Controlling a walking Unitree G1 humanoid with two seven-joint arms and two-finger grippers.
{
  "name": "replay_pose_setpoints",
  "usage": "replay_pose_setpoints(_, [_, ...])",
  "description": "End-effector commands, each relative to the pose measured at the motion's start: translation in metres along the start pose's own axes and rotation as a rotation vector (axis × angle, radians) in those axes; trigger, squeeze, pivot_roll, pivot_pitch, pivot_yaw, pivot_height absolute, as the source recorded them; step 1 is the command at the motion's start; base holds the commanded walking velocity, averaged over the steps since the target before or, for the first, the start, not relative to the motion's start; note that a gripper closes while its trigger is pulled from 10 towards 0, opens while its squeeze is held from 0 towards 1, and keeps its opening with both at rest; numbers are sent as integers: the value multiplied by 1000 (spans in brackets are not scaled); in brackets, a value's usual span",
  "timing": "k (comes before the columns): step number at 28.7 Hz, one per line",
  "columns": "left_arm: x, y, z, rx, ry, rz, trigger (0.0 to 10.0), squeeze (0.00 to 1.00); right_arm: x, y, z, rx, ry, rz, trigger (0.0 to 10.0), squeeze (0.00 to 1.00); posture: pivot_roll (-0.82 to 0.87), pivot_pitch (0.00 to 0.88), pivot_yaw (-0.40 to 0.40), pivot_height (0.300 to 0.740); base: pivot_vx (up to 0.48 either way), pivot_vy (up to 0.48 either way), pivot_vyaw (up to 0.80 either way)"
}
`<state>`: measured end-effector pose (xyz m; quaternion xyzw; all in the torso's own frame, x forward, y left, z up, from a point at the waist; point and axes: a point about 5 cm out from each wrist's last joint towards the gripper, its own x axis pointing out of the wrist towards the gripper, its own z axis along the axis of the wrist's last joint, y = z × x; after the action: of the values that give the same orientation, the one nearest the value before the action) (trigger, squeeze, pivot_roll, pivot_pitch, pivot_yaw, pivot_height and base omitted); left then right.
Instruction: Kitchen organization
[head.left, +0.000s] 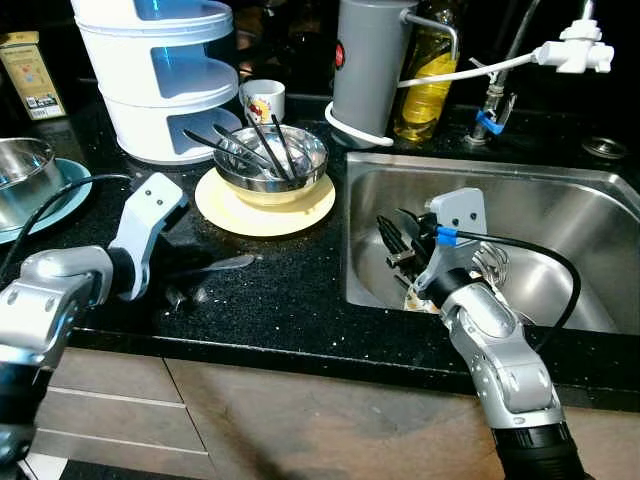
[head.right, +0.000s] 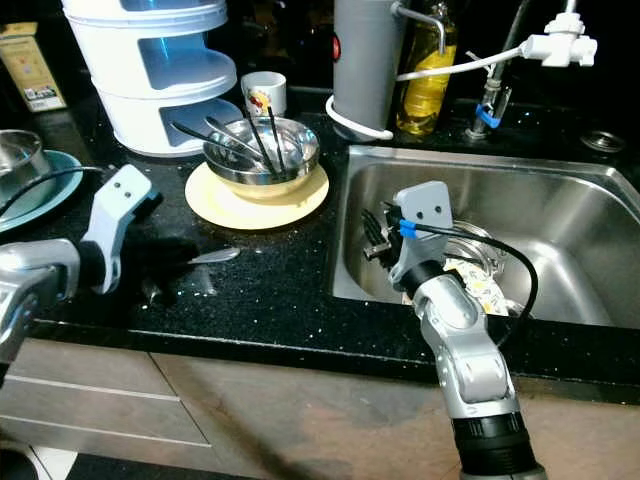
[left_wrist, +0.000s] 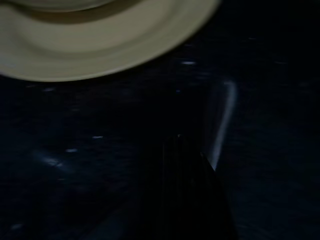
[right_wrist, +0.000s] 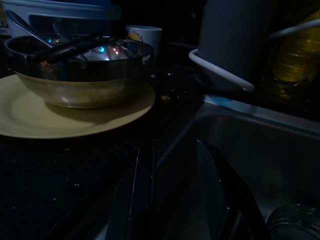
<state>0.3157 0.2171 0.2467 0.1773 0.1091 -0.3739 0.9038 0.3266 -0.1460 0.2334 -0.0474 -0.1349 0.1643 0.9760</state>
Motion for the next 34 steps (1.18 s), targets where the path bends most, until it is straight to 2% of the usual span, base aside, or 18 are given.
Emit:
replay_pose_setpoints(1, [5,-10,-17,-49,70,-73,0,0,-2,-3,0,-2,7,-8,10000,0,-59,148,-37,740,0,0,0])
replay_pose_setpoints(5, [4,-5,-15,-48,61,-22,0,0,-2,-3,0,-1,7,-9,10000,0,-59,148,-38,740,0,0,0])
replay_pose_setpoints(6, [5,6,-13,-57,51,73,0,0,-2,-3,0,0,6,-8,10000,0,-61,149,-39,740,0,0,0])
replay_pose_setpoints(7, [5,6,-13,-57,51,73,0,0,-2,-3,0,0,6,-8,10000,0,-61,149,-39,740,0,0,0])
replay_pose_setpoints(10, [3,17,-2,-107,-29,167,0,0,-1,-4,1,0,4,-7,10000,0,-61,151,-39,740,0,0,0])
replay_pose_setpoints(13, [-1,20,5,-134,-50,200,0,0,-1,-4,1,1,5,-10,10000,0,-63,154,-38,740,0,0,0])
replay_pose_setpoints(16, [-5,18,9,-120,-47,211,0,0,-2,-5,1,2,5,-11,10000,0,-63,154,-38,740,0,0,0])
replay_pose_setpoints(17, [-6,16,12,-114,-43,205,7961,0,-2,-5,0,2,6,-11,10000,0,-60,157,-40,740,0,0,0])
replay_pose_setpoints(18, [-8,11,15,-106,-39,176,10000,576,-2,-4,0,4,7,-11,10000,0,-60,157,-40,740,0,0,0])
replay_pose_setpoints(19, [-8,11,15,-106,-39,176,10000,576,-2,-4,0,4,7,-11,10000,0,-60,157,-40,740,0,0,0])
replay_pose_setpoints(20, [-11,4,22,-97,-47,117,10000,1000,-2,-4,0,6,7,-10,10000,0,-54,159,-42,740,0,0,0])
replay_pose_setpoints(25, [-21,-1,31,-76,-44,42,10000,1000,-1,-3,0,9,8,-6,10000,0,-51,160,-43,740,0,0,0])
replay_pose_setpoints(26, [-28,-4,34,-61,-17,8,10000,1000,-1,-2,-1,10,8,-3,10000,0,-47,159,-44,740,0,0,0])
replay_pose_setpoints(28, [-31,-5,35,-55,-5,-4,10000,1000,-1,-2,-1,11,8,-3,10000,0,-47,159,-44,740,0,0,0])
replay_pose_setpoints(31, [-41,-6,34,-23,69,-12,10000,1000,-1,-1,-1,12,9,-2,10000,0,-45,160,-42,740,0,0,0])
replay_pose_setpoints(34, [-54,-2,32,-56,133,15,10000,1000,-1,-1,-2,16,10,-4,10000,0,-39,158,-39,740,0,0,0])
